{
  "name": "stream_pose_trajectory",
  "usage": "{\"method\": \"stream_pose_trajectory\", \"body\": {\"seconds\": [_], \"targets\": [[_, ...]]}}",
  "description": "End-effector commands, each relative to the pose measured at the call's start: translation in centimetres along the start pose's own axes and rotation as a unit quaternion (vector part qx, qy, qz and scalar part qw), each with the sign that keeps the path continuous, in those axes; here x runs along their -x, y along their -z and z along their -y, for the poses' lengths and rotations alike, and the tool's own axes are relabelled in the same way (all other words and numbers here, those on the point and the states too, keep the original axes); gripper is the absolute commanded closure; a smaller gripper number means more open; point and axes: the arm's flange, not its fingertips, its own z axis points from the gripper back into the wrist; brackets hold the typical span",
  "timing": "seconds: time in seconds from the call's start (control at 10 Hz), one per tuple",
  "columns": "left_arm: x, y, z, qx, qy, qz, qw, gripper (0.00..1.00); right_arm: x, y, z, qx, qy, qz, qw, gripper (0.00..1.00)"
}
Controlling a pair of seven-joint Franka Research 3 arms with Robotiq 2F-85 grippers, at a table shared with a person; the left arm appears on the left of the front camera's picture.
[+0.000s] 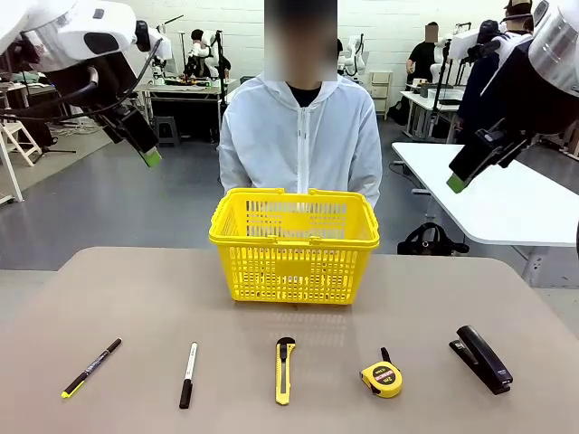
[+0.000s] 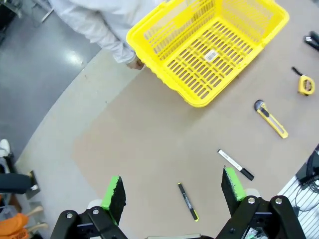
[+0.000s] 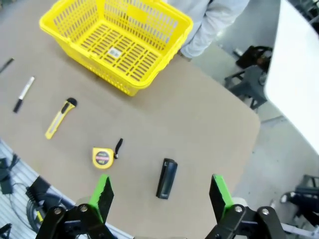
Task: Place the items the person wants into the basket.
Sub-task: Pick up the item the person points to and place it in the Market Basket.
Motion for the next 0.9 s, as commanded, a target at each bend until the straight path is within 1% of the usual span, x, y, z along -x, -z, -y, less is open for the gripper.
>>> {"method": "stream_pose_trajectory", "body": {"seconds": [0.0,0.1,0.2,0.3,0.5,0.6,0.7,0.8], "targets": [[6.3,-2.3,-5.0,0.096,-0.001,0.068,0.993,0.00,4.6,-0.5,6.0,-0.114,0.004,0.010,0.993,0.00],[9.7,-3.6,-6.9,0.116,-0.016,0.095,0.989,0.00,7.5,-0.5,9.5,-0.144,0.035,0.023,0.989,0.00],[12.8,-5.3,-8.3,0.130,-0.032,0.133,0.982,0.00,10.0,-0.6,12.2,-0.175,0.065,0.041,0.981,0.00],[15.2,-6.7,-10.0,0.130,-0.058,0.153,0.978,0.00,11.9,-1.0,14.3,-0.198,0.092,0.064,0.974,0.00],[19.9,-8.5,-12.0,0.134,-0.113,0.185,0.967,0.00,15.7,-2.8,17.8,-0.229,0.129,0.119,0.957,0.00],[20.8,-8.8,-12.4,0.135,-0.129,0.191,0.964,0.00,17.1,-3.4,18.9,-0.239,0.150,0.137,0.949,0.00],[21.4,-9.0,-12.4,0.130,-0.140,0.185,0.964,0.00,18.3,-4.0,19.4,-0.237,0.159,0.146,0.947,0.00],[21.1,-9.1,-12.4,0.128,-0.152,0.179,0.964,0.00,19.2,-4.7,19.5,-0.233,0.166,0.154,0.946,0.00]]}}
